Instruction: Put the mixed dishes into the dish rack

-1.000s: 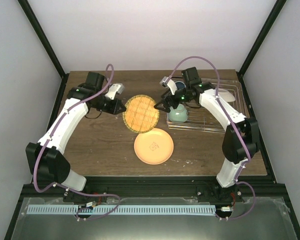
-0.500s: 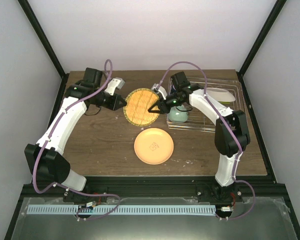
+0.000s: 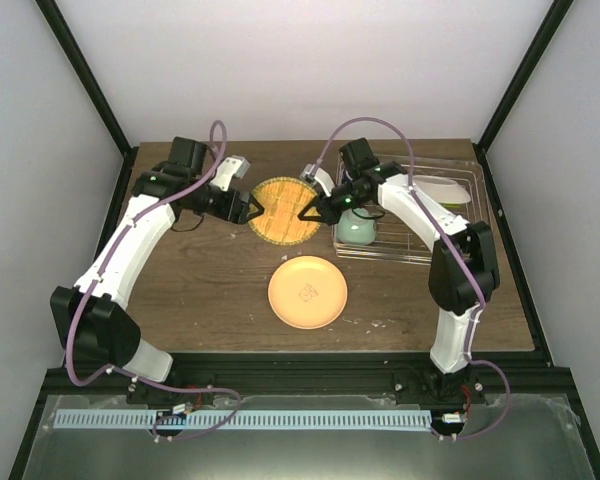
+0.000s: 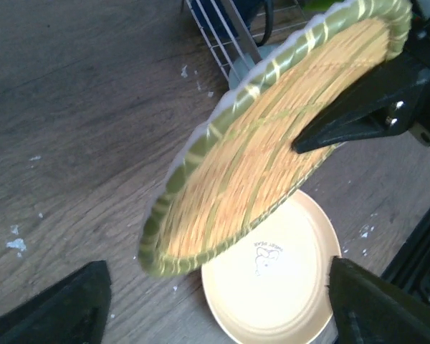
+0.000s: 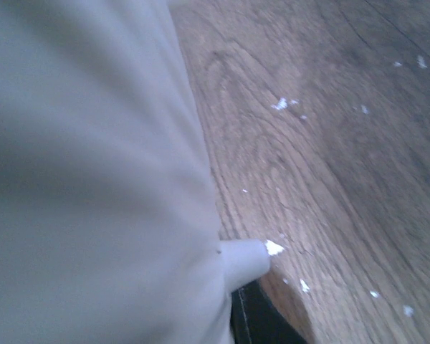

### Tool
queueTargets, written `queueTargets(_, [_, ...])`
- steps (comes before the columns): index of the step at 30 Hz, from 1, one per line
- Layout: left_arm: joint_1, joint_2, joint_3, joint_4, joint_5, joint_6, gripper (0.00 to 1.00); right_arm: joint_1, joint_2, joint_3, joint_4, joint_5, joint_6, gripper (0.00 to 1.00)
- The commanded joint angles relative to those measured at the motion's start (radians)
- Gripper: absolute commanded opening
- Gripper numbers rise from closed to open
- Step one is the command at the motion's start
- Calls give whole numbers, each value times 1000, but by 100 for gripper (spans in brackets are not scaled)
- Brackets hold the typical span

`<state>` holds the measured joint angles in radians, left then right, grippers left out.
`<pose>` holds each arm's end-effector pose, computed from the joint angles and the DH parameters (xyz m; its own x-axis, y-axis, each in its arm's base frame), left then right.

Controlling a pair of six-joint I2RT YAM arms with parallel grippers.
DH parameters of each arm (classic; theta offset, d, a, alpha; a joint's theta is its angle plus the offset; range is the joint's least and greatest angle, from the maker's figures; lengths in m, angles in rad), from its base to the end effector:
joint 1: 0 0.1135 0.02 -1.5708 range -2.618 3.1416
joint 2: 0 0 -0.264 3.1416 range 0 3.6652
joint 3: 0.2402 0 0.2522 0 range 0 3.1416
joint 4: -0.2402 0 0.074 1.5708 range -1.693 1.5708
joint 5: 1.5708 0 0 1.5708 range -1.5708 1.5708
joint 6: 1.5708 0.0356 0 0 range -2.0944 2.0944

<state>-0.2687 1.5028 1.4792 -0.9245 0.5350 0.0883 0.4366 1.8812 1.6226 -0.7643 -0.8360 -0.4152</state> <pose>0.2935 -0.0996 0.3461 -0.7347 0.2810 -0.6175 0.5821 0.7285 -0.3611 0.3547 0.1947 0.2767 -0.4522 -0.5094 -0.7321 -0.8919 0.2608 0.3694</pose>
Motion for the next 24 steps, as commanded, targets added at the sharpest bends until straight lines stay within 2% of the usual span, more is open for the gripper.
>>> queueTargets(1, [-1, 6, -14, 17, -53, -15, 93, 1, -82, 79, -57, 150, -51, 1])
queueTargets(3, [2, 10, -18, 30, -118, -31, 99, -4, -120, 81, -80, 246, -67, 1])
queueTargets(6, [25, 21, -25, 68, -157, -75, 100, -15, -203, 65, -105, 403, -89, 1])
queueTargets(12, [58, 70, -63, 165, -111, -160, 100, -16, -374, -9, -158, 713, -141, 1])
queueTargets(17, [58, 126, -47, 181, -84, -161, 100, -17, -476, -70, -235, 953, -215, 1])
queueTargets(24, [57, 167, -45, 221, -36, -182, 100, -16, -621, -173, -260, 1238, -356, 1])
